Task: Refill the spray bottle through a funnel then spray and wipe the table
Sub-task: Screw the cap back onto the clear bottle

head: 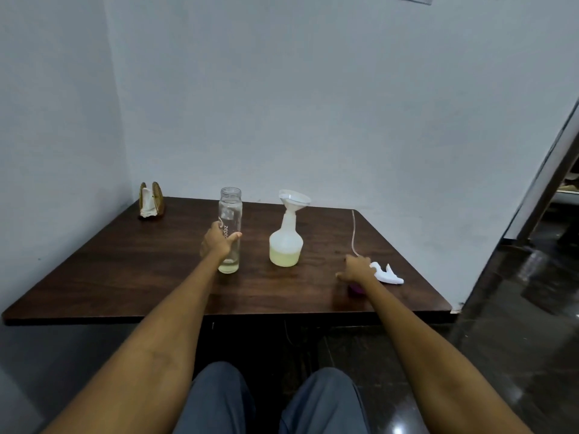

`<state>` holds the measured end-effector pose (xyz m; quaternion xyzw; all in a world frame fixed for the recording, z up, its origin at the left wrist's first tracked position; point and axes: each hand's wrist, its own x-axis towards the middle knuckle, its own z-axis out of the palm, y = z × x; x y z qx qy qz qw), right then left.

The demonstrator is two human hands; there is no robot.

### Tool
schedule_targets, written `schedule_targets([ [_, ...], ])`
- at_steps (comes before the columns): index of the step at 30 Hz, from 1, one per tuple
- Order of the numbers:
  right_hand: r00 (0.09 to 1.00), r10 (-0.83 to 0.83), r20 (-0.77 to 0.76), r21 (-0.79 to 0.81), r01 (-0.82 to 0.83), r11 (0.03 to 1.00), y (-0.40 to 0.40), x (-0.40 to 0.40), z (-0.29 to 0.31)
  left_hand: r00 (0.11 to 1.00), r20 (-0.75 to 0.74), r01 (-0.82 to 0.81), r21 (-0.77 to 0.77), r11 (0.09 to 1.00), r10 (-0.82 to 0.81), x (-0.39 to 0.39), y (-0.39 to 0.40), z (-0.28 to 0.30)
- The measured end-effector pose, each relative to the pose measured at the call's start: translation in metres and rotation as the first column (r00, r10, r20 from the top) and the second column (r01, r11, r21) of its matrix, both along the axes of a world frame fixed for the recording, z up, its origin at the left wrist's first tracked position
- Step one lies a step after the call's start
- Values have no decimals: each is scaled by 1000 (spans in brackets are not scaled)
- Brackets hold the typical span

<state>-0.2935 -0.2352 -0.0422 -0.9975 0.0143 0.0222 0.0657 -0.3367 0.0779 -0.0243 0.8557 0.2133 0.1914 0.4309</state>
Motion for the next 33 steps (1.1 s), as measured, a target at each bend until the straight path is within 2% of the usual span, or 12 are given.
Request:
schedule_targets([
  [3,994,5,-108,-99,-16,995,-11,-1,-13,1000,-10,-1,-6,1000,0,-2,0,2],
  [9,989,68,-130,-101,-82,991,-9,8,-20,1000,-22,1,-27,1000,-1,-4,1,4],
  [11,986,147,-83,-42,-150,988,4,6,-5,1000,-20,3,-25,1000,-4,-4,3,4],
  [12,980,195,-51,42,-193,980,14,5,5,1000,-15,5,-27,1000,-6,-3,3,3],
  [14,956,294,19,293,-286,912,37,0,32,1000,-7,11,-28,1000,-11,-4,3,3],
  [16,915,395,74,510,-375,774,62,-8,63,1000,-6,9,-21,1000,-10,-4,4,4],
  [19,861,473,189,678,-463,572,96,-21,109,1000,-7,21,-6,1000,-21,-3,6,4],
  [21,825,504,257,714,-513,476,119,-26,133,1000,-3,27,-6,1000,-27,-2,7,4],
  [23,797,515,316,716,-557,422,143,-24,145,1000,-3,17,4,1000,-17,-1,8,4],
  [27,757,476,447,658,-639,398,188,-13,157,1000,-19,20,24,1000,-20,4,12,6],
  [30,746,389,541,639,-665,386,212,-3,158,999,-16,33,24,999,-33,9,17,5],
  [33,757,343,557,658,-654,374,228,11,146,999,0,46,25,999,-46,15,21,4],
])
